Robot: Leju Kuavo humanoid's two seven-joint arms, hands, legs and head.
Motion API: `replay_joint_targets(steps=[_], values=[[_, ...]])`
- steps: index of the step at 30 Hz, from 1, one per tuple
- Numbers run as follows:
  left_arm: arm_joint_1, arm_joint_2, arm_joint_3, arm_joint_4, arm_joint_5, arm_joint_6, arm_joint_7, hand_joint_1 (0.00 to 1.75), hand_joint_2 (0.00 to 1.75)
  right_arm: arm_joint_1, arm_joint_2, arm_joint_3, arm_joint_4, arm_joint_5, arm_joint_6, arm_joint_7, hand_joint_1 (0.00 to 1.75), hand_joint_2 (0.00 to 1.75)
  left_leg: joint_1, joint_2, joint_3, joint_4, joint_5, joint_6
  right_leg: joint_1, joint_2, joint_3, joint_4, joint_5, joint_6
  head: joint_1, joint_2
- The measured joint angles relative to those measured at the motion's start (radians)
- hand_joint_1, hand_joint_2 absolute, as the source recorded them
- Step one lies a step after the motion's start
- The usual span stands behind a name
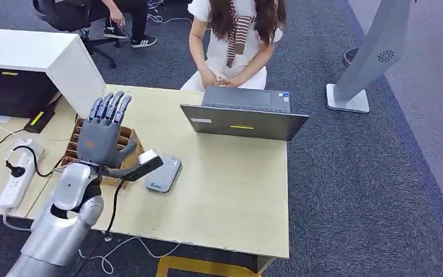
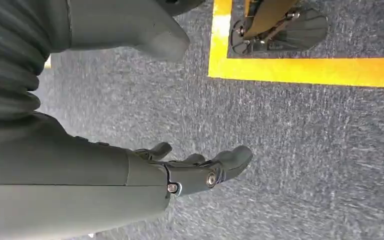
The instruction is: Pass the card to the sensor for recognition and then transmit it.
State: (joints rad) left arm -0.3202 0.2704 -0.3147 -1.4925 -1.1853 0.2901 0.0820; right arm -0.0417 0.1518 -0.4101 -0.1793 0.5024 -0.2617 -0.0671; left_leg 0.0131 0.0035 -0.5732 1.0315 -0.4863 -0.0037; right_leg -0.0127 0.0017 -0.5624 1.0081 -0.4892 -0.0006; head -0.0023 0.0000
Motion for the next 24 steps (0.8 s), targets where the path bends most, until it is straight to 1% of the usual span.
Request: replay_joint_targets(steps=[2,4,6,8,9,12,13,15,17,19,21,24], values=[[0.081,0.037,0.014,-0.07,0.011,-0.038,0.008,0.0,1.75,0.003,0.0,-0.014,0.0,-0.01,-0.005,-0.002,0.0,1.75,0.0,0.002,0.0,0.0,0.0,0.0,0.0,0.002,-0.001,0.0,0.0,0.0,0.0,0.0],[0.142,0.065,0.025,-0.12,0.016,-0.05,0.012,0.0,1.75,0.007,0.0,-0.022,0.0,-0.01,-0.007,-0.003,0.0,1.75,0.0,0.001,0.0,0.0,0.0,0.0,0.0,0.001,-0.001,0.0,0.0,0.0,0.0,0.0],[0.183,0.087,0.036,-0.16,0.019,-0.055,0.013,0.0,1.75,0.008,0.0,-0.03,0.0,-0.01,-0.008,-0.003,0.0,1.75,0.001,0.0,-0.001,0.0,0.0,0.0,0.0,-0.001,-0.001,0.0,-0.001,0.0,0.0,0.0],[0.209,0.104,0.042,-0.19,0.021,-0.074,0.013,0.0,1.75,0.007,0.0,-0.035,0.0,-0.009,-0.007,-0.006,0.0,1.75,0.0,-0.001,-0.002,0.0,0.0,0.0,0.0,-0.001,0.0,0.0,0.0,0.0,0.0,0.0],[0.238,0.117,0.051,-0.211,0.021,-0.081,0.015,0.0,1.75,0.007,0.0,-0.038,0.0,-0.01,-0.006,-0.009,0.0,1.75,0.0,0.001,-0.001,0.0,0.0,0.0,0.0,0.0,0.0,0.0,0.0,0.0,0.0,0.0],[0.327,0.146,0.093,-0.267,0.018,-0.079,0.023,0.0,1.75,0.012,0.0,-0.046,0.0,-0.011,-0.003,-0.016,0.0,1.75,0.0,0.003,-0.001,-0.001,0.0,0.0,0.0,0.003,-0.001,0.0,0.0,0.0,0.0,0.0],[0.375,0.157,0.124,-0.291,0.018,-0.069,0.023,0.0,1.75,0.014,0.0,-0.051,0.0,-0.01,-0.003,-0.017,0.0,1.75,0.0,0.003,-0.001,0.0,0.0,0.0,0.0,0.003,-0.001,0.0,0.0,0.0,0.0,0.0],[0.441,0.164,0.18,-0.317,0.018,-0.051,0.022,0.0,1.75,0.014,0.0,-0.056,0.0,-0.01,-0.006,-0.015,0.0,1.75,0.0,0.002,-0.001,0.0,0.0,0.0,0.0,0.002,-0.002,0.0,-0.001,0.001,0.0,0.0],[0.487,0.166,0.232,-0.321,0.023,-0.037,0.02,0.0,1.75,0.013,0.0,-0.059,0.0,-0.009,-0.01,-0.011,0.0,1.75,0.0,0.002,-0.001,-0.001,0.0,0.0,0.0,0.002,-0.002,0.0,-0.001,0.001,0.0,0.0],[0.523,0.165,0.297,-0.321,0.029,-0.036,0.004,0.0,1.75,0.013,0.0,-0.061,0.0,-0.007,-0.01,-0.012,0.0,1.75,0.0,0.002,-0.001,-0.001,0.0,0.0,0.0,0.002,-0.002,0.0,-0.001,0.001,0.0,0.0],[0.544,0.159,0.356,-0.317,0.035,-0.039,-0.015,0.0,1.75,0.013,0.0,-0.063,0.0,-0.003,-0.01,-0.013,0.0,1.75,0.001,0.002,-0.001,-0.001,0.0,0.0,0.0,0.001,-0.002,0.0,-0.001,0.001,0.0,0.0],[0.562,0.15,0.421,-0.306,0.037,-0.039,-0.026,0.0,1.75,0.012,0.0,-0.065,0.0,-0.002,-0.009,-0.016,0.0,1.75,0.001,0.002,-0.001,-0.001,0.0,-0.001,0.0,0.001,-0.001,0.0,-0.001,0.001,0.0,0.0]])
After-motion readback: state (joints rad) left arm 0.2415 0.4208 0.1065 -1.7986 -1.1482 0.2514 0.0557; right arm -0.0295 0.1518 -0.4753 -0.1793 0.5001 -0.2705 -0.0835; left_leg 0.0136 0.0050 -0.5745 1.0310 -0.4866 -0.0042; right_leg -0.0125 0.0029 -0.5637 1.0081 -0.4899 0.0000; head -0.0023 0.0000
